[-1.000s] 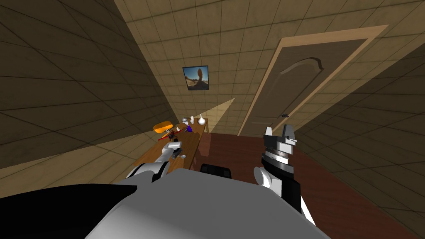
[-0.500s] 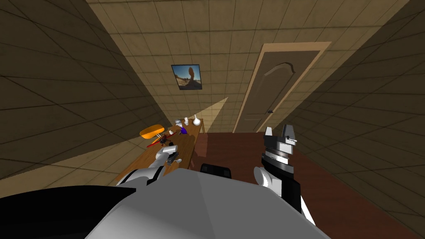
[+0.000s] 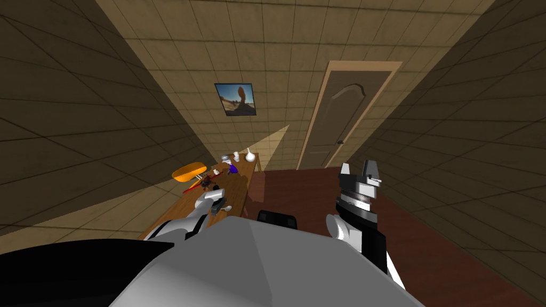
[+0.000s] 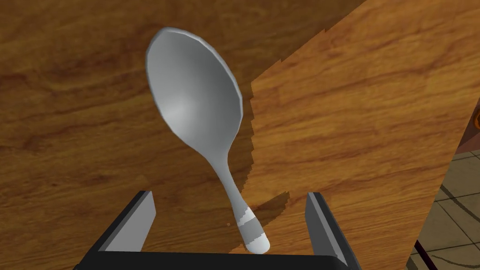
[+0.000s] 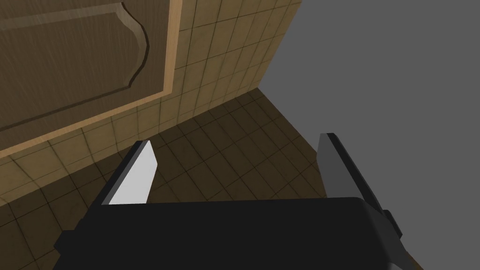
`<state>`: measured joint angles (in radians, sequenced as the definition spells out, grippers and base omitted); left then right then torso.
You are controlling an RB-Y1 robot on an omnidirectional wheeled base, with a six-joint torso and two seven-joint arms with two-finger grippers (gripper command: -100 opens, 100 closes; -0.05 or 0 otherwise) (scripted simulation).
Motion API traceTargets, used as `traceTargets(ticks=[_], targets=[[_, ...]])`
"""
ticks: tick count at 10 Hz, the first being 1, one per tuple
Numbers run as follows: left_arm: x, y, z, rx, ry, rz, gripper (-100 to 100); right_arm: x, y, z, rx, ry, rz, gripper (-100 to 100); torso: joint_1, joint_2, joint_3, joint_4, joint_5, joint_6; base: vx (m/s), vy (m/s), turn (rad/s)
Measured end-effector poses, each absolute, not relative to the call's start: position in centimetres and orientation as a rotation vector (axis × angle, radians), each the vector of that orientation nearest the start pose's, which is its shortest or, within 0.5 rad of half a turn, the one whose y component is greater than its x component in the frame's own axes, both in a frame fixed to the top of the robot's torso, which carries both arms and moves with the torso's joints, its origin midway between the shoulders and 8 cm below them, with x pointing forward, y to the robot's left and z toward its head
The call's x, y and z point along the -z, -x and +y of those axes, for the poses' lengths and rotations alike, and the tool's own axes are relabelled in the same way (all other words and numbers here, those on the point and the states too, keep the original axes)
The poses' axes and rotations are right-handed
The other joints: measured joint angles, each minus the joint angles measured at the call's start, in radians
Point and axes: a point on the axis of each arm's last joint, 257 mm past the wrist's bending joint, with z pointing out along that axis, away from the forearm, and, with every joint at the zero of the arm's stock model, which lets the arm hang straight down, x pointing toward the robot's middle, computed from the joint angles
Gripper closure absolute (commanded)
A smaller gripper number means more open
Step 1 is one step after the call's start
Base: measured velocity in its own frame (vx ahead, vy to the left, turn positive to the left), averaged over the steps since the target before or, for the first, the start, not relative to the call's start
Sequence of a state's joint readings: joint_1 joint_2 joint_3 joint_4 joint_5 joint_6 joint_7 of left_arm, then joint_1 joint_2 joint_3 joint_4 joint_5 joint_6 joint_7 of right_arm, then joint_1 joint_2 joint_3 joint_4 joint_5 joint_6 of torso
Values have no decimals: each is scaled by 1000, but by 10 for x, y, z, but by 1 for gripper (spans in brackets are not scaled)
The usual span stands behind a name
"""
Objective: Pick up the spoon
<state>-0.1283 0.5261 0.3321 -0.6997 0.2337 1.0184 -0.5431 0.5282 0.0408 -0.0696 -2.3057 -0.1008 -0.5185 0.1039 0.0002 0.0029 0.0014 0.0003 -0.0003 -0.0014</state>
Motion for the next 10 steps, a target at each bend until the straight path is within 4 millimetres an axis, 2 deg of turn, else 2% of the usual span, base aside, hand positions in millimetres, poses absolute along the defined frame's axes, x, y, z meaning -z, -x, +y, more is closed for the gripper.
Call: traceTargets(ticks=[3,4,8,9,10], targets=[[547,-166,580,-366,2183,2107,-100,-31,-325,-320,-1188,-685,527,0,1,1,1,0,1,1,-21,5,-122],[547,-165,581,-366,2186,2104,100,-31,-325,-320,-1188,-685,527,0,1,0,0,0,1,1,0,0,0],[548,-163,581,-371,2191,2104,100,-31,-325,-320,-1188,-685,527,0,6,-3,-1,0,3,3,-1,0,4],[548,-163,581,-371,2191,2104,0,-31,-325,-320,-1188,-685,527,0,6,-3,-2,0,3,3,0,0,0],[548,-163,581,-371,2191,2104,100,-31,-325,-320,-1188,-685,527,0,6,-4,-2,0,3,3,25,3,256]])
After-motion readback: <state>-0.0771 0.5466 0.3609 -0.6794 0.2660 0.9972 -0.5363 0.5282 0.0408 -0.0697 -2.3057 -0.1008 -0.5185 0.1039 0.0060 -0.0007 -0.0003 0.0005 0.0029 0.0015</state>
